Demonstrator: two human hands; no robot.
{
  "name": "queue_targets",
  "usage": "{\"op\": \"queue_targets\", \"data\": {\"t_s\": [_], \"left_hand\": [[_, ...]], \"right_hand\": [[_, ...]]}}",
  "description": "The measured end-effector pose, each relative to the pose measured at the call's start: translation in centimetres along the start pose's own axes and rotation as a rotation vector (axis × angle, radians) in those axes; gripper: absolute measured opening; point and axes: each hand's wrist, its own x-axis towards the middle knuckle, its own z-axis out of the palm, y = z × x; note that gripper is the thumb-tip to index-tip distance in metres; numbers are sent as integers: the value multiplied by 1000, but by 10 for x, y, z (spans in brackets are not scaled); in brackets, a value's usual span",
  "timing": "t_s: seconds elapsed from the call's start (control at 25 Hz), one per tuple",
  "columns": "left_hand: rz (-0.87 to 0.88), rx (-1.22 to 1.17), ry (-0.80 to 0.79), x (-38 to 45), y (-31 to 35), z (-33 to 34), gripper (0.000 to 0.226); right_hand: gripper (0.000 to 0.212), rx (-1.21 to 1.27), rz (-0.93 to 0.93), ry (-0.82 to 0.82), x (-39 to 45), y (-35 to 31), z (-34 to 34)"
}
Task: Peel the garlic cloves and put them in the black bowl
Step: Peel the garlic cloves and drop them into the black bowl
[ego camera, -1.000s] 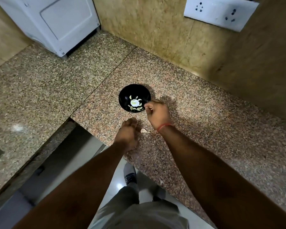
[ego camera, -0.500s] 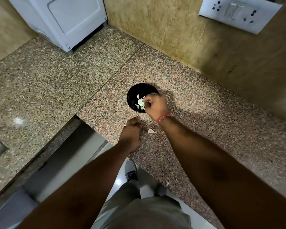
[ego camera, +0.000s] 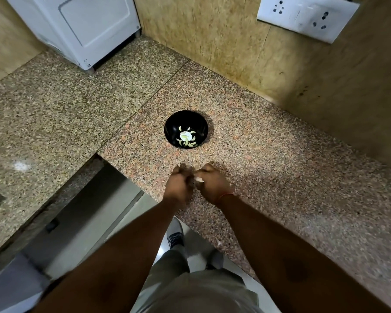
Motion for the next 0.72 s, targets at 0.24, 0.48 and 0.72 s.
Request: {"op": "queue_targets", "data": {"t_s": [0.24,0.48,0.72], "left_hand": [[-413,-581,-63,-19,8,12,17],[-515,-811,-65,-22,10,24,11],[-379,-702,-80,-26,15,29,17]], "right_hand": [[4,206,85,118,-20,6,14],[31,738,283,140,-28,21,7],[26,935,420,114,-39,27,12]]}}
